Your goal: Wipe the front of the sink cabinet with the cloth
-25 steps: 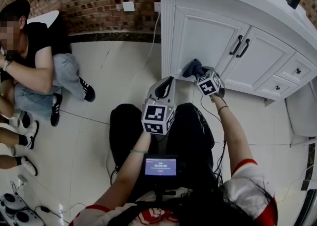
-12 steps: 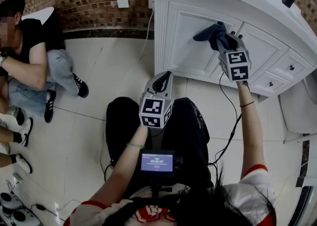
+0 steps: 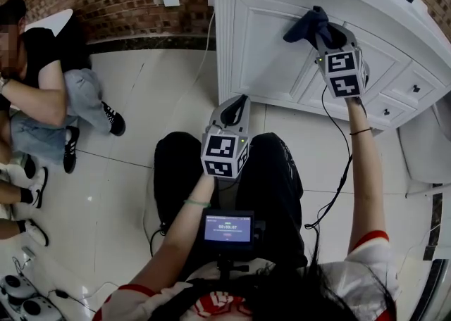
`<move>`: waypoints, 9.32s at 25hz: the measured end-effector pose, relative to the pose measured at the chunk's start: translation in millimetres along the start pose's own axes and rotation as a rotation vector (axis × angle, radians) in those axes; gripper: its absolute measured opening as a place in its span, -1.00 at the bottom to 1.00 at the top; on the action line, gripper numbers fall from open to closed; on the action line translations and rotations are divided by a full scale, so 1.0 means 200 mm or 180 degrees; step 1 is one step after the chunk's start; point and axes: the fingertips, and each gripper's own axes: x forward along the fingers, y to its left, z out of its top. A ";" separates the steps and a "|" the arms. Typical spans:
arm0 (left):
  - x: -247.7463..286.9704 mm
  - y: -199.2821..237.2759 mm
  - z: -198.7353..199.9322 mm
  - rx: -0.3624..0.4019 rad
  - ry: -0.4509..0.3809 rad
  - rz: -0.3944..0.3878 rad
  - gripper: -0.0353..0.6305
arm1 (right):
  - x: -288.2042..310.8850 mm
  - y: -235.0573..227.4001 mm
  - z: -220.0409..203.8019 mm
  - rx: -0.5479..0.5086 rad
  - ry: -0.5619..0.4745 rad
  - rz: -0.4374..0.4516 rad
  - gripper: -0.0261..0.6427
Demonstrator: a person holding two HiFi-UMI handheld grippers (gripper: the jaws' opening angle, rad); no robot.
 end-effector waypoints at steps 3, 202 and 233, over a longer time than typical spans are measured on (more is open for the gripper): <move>0.00 0.00 -0.01 0.0014 0.0029 -0.0023 -0.76 | 0.03 0.14 -0.11 0.0192 0.0100 0.0170 -0.60; 0.43 -0.67 -0.10 0.0290 0.0180 -0.0629 -0.76 | -0.23 0.24 -2.05 0.1250 0.2233 0.0181 -0.60; 0.40 -0.73 -0.05 0.0289 0.0134 -0.0640 -0.76 | -0.57 -1.14 -1.03 0.0330 0.0977 -0.0838 -0.60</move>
